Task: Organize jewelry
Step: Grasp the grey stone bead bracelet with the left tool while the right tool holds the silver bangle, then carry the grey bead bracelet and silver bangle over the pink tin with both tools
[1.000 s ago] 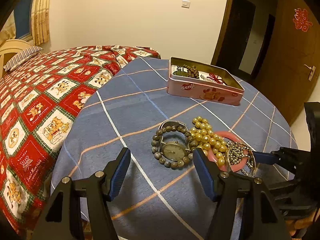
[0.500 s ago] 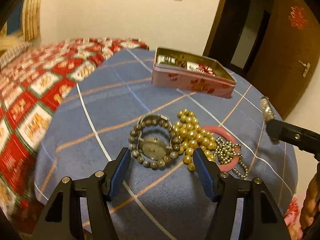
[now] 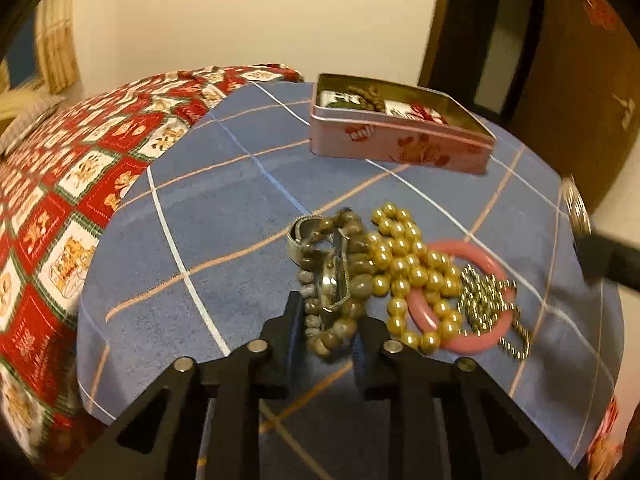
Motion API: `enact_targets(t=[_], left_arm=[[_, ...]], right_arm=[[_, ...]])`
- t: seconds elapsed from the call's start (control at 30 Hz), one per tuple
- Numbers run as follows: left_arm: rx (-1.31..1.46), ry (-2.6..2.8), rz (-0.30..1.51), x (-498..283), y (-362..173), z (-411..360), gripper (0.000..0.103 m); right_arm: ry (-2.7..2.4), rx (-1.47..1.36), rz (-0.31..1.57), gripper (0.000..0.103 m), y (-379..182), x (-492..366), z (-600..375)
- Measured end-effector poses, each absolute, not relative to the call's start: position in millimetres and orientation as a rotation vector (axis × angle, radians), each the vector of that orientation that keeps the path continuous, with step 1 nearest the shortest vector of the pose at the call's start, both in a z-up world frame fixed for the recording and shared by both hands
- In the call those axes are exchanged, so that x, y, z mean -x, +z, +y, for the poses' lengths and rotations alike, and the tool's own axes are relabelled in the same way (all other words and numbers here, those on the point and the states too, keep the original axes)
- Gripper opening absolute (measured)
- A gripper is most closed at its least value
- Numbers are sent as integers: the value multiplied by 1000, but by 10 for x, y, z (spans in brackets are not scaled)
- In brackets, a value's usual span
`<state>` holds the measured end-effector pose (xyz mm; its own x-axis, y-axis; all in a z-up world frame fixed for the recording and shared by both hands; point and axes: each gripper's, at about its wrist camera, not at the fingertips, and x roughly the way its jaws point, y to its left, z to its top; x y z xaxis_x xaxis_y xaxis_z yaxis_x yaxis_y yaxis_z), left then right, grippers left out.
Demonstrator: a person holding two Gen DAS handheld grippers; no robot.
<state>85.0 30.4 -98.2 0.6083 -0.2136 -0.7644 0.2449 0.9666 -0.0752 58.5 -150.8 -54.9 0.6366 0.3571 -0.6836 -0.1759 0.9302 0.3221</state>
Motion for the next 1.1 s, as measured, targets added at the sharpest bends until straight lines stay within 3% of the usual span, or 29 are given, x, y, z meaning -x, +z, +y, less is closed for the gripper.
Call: enact_targets(t=[0.67, 0.77, 1.1], left_arm=[[38, -322, 819, -616, -797, 535, 22], [53, -347, 822, -617, -796, 545, 8], [94, -386, 741, -576, -563, 630, 8]], right_arm=[[307, -267, 820, 69, -510, -569, -1553], [307, -264, 820, 69, -504, -559, -1543], [293, -279, 802, 69, -475, -552, -1592]])
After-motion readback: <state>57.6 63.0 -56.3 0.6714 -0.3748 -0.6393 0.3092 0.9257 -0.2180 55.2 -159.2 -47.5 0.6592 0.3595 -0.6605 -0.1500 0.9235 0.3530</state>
